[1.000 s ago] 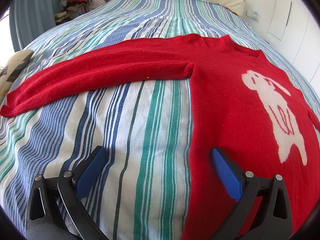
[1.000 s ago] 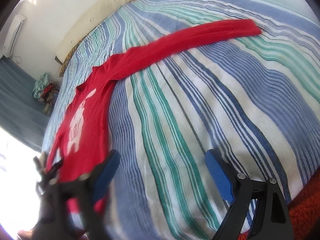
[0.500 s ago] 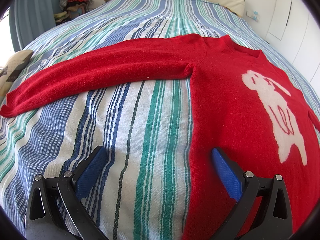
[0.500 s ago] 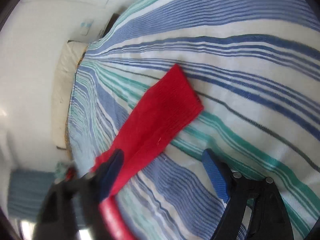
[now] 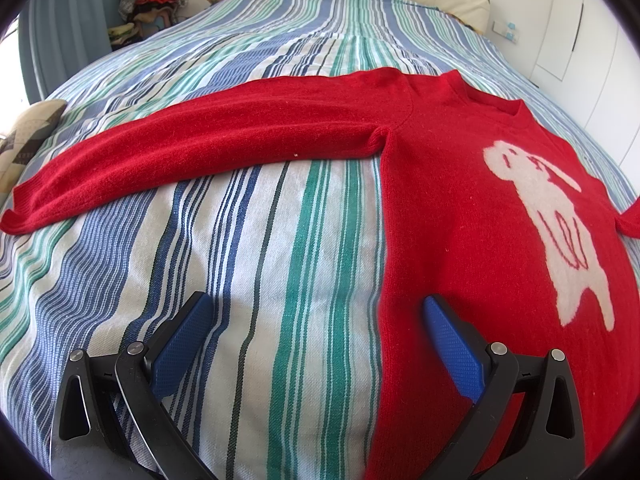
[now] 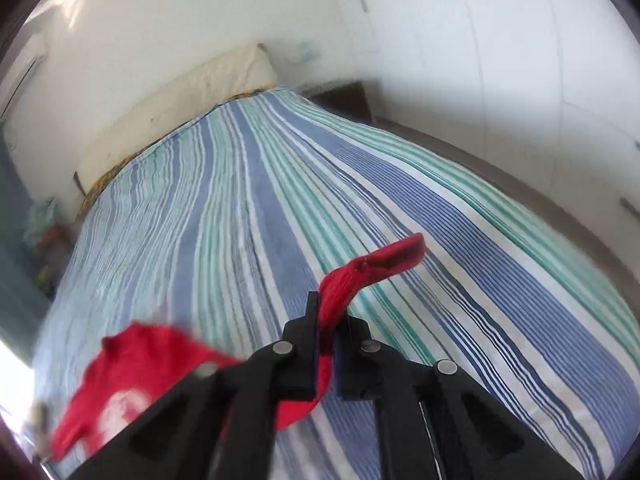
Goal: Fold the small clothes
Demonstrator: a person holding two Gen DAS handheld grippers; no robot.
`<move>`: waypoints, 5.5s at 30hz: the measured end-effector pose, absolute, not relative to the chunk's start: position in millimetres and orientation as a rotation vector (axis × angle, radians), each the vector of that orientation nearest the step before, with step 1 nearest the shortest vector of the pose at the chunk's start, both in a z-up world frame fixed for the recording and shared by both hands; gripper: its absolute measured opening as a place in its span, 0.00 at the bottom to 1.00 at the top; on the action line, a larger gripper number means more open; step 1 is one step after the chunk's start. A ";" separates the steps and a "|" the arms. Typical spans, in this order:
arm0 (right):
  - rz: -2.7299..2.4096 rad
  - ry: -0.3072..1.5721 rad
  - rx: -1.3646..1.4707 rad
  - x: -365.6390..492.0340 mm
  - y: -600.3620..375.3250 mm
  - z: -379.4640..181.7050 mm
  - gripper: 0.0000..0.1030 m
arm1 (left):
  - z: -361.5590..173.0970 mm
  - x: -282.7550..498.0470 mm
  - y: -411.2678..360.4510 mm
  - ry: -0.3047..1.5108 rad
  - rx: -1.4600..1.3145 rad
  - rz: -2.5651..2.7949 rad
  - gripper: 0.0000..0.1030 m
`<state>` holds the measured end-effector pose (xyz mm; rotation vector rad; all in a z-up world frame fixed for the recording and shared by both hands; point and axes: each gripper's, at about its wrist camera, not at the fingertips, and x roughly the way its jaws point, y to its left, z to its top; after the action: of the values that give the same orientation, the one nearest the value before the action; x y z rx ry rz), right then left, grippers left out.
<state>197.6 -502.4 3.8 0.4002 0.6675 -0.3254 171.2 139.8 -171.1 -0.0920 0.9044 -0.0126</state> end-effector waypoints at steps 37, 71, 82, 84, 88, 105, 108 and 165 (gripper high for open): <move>0.154 1.003 -0.332 232.4 -249.5 -144.1 0.75 | -171.5 171.1 139.8 0.903 -0.092 -0.012 1.00; -0.093 0.873 0.152 27.6 -337.3 -109.2 0.78 | -171.7 171.3 139.2 0.901 -0.094 -0.017 1.00; -0.087 0.847 0.263 27.9 -344.4 -115.4 0.82 | -173.6 174.7 141.2 0.905 -0.110 -0.023 1.00; -0.066 0.858 0.255 31.2 -339.1 -118.8 0.82 | -173.7 174.3 141.1 0.899 -0.109 -0.023 1.00; -0.033 0.879 0.227 33.4 -328.2 -123.6 0.82 | -173.5 178.9 146.4 0.917 -0.144 -0.048 1.00; -0.018 0.914 0.278 36.2 -331.4 -132.8 0.82 | -165.6 191.8 159.8 1.076 -0.210 -0.160 1.00; -0.016 0.914 0.278 36.2 -331.5 -132.4 0.82 | -162.5 185.1 166.1 1.089 -0.233 -0.188 1.00; 0.035 0.938 0.293 46.8 -323.8 -142.3 0.82 | 42.1 281.4 127.5 0.682 -0.318 -0.240 0.03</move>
<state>46.8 -323.8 -142.3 0.2926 0.9383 0.0351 281.4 127.5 42.1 -0.3180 0.6817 -0.2398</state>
